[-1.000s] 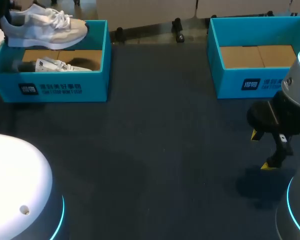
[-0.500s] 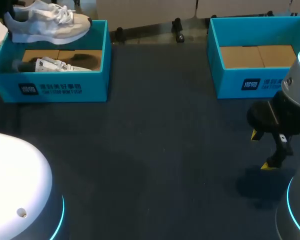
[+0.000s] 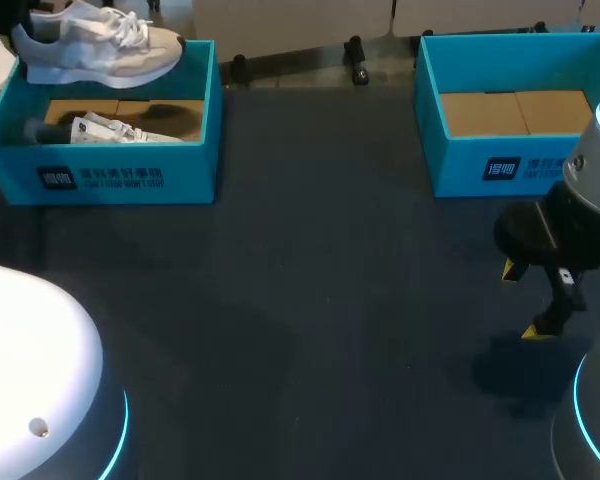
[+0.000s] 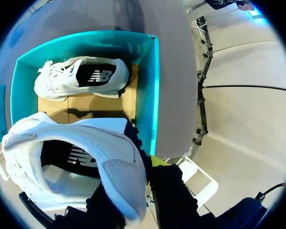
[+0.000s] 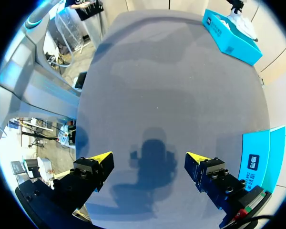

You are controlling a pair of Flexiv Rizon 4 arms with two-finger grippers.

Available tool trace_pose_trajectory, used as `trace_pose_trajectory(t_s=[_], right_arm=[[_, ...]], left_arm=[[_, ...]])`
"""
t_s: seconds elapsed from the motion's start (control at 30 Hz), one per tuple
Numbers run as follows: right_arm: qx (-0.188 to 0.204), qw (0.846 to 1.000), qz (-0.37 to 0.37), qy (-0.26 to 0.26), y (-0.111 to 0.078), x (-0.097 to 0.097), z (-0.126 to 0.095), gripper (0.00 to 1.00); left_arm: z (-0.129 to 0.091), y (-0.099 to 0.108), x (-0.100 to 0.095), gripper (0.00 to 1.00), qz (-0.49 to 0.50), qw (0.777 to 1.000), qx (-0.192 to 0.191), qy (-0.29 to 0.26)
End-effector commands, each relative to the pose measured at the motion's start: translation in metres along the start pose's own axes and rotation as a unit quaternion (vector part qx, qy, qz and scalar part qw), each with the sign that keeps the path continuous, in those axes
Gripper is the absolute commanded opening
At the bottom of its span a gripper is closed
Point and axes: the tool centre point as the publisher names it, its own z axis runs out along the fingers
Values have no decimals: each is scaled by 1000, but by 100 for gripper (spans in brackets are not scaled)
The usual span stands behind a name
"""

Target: Take the shoe out of the shoebox, open the shoe tongue, remove and reinsert the insole, then place the shoe into the shoebox

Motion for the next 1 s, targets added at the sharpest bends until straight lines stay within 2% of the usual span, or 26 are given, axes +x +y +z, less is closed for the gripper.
trace_pose_trajectory(t_s=[0.03, 0.27, 0.77, 1.0], right_arm=[[1, 1000, 0, -1, 0, 0, 1, 100], [1, 1000, 0, -1, 0, 0, 1, 100], [1, 1000, 0, -1, 0, 0, 1, 100], [1, 1000, 0, -1, 0, 0, 1, 100]], left_arm=[[5, 2, -8, 0, 10, 1000, 12, -2], [24, 9, -20, 0, 13, 1000, 21, 5], [47, -13, -12, 0, 30, 999, 39, 3], [68, -18, -19, 0, 28, 998, 52, 17]])
